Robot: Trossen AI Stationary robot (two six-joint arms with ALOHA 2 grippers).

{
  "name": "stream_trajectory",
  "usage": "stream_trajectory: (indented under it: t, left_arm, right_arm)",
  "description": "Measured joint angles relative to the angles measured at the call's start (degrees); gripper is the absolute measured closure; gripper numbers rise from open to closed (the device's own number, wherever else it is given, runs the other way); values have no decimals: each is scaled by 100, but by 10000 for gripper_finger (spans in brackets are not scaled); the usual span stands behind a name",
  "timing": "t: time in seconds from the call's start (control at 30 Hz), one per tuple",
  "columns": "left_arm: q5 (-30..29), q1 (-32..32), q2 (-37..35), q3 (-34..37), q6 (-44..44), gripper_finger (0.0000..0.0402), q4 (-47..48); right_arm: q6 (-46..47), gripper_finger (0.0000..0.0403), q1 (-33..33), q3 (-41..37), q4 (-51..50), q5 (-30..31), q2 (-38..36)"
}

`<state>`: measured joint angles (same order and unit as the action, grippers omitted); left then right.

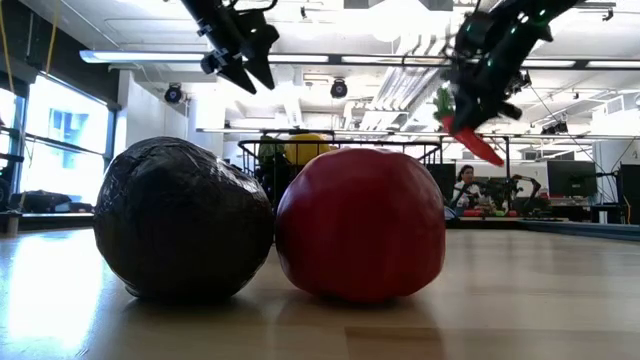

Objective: Build produce basket
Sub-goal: Put the orange carrot into the black mesh basket

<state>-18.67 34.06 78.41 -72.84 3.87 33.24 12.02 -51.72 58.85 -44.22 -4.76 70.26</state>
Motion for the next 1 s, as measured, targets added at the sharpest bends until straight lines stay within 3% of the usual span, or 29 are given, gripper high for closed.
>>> stream_trajectory:
  t: [0.2, 0.4, 0.53, 0.63, 0.8, 1.0]
  left_arm:
    - [22, 342, 0, 0, 348, 124, 203]
    - [41, 809, 0, 0, 494, 124, 666]
    - [396, 1022, 0, 0, 358, 124, 1001]
    - [476, 1158, 19, 0, 195, 124, 1260]
    - [584, 1381, 169, 0, 775, 124, 1572]
    - [618, 1563, 497, -2, 1246, 124, 1706]
  right_arm:
    - [743, 296, 121, 0, 873, -535, -534]
    - [1435, 296, 709, 0, 1790, -626, -640]
    - [2018, 296, 1103, 0, 2233, -626, -640]
    - [2450, 296, 1348, 0, 2422, -476, -640]
    - [2854, 295, 1732, 0, 2488, 18, -518]
    - [2989, 293, 2030, 2, 2576, 86, -97]
